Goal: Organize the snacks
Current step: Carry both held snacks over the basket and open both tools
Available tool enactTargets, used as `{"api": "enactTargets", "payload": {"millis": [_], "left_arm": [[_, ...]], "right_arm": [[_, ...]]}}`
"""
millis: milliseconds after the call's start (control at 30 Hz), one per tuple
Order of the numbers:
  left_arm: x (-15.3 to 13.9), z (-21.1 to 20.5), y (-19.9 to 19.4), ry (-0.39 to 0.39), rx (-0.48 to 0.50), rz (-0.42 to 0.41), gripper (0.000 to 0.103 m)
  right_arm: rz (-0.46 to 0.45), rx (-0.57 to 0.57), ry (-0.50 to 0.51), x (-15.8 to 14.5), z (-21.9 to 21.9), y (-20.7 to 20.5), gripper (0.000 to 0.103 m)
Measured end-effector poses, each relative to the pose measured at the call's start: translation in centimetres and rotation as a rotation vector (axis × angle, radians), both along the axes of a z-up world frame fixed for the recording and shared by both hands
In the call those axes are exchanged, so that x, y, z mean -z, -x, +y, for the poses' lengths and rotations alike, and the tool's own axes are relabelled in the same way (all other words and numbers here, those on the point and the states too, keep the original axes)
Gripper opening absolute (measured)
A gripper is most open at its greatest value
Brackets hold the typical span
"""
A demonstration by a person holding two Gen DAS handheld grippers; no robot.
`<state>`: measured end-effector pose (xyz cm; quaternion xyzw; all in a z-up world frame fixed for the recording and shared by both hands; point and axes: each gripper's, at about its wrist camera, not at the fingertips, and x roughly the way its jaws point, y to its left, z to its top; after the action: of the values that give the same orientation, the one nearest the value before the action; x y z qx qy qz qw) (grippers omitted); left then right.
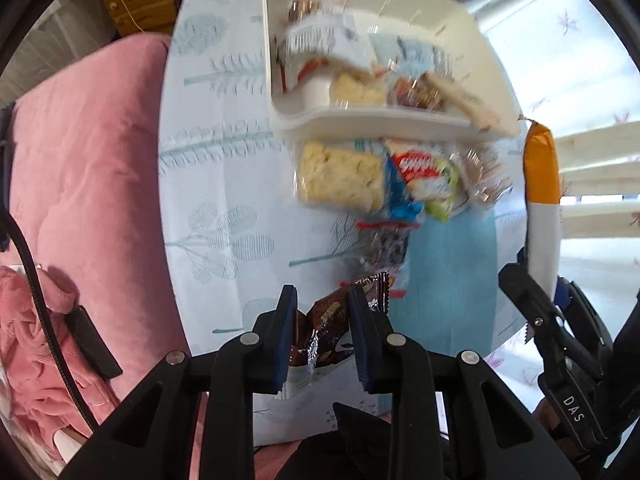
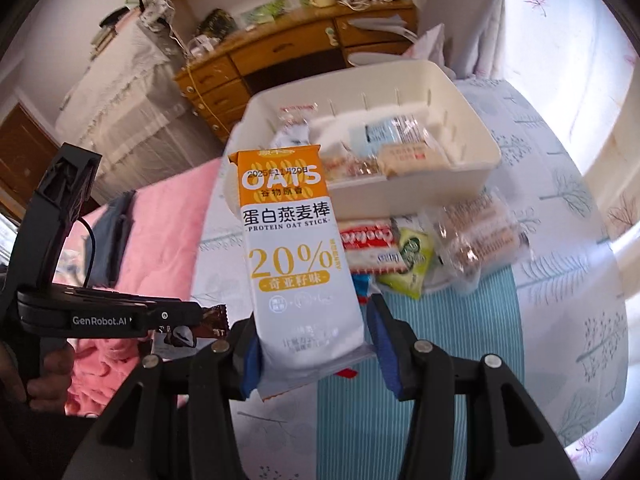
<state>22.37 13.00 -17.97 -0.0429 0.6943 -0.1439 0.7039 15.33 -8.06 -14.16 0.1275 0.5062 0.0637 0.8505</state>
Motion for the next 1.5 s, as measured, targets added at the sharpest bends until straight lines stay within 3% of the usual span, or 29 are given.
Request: {"api": "enactTargets", "payload": {"millis": [200,467,700,1033,1133,1200,1367,1500], "left_arm": [[-4.6,-1.5,-1.0,0.071,-0.122,-0.068,0.024],[-8.8,-3.1,-3.8,0.101,-0.225,-0.166,0.024],[-10.1,-5.9,-6.7,0.099,-0.281,-0.228,0.024],[-9.1,-10.2,-10.5,0.110,-0.336,-0.267,0.026],[-8.5,-11.0,-11.1,0.122,-0.348,-0.257,0.039],[-8.3,-11.4,-11.1,0.106,-0.350,-0.247,0.061],[-8.2,-11.6,-10.7,0.065,-0.351,-0.231,0.074],[-8.6,-10.8,-9.5,0.052,-0.353,-0.227,0.074]], "right_arm": [[-0.059,-0.096,-0.027,-2.7,-0.8,-1.8,0.048],[-0.135,-0.206,-0.027,-5.8,-2.9,-5.0,0.048],[-0.174,-0.261,-0.029,-5.8,-5.5,-7.1,0.048],[-0.190,-0.263,-0.028,-4.1,-9.8,-10.3,0.048],[-0.168,-0.256,-0.022,-3.5,-10.5,-11.0,0.051],[-0.141,-0.248,-0.023,-3.0,-10.9,-11.4,0.052],[-0.075,-0.218,-0.069,-1.9,-12.0,-11.6,0.062],[-0.061,-0.184,-0.094,-2.0,-12.2,-11.0,0.066]]}}
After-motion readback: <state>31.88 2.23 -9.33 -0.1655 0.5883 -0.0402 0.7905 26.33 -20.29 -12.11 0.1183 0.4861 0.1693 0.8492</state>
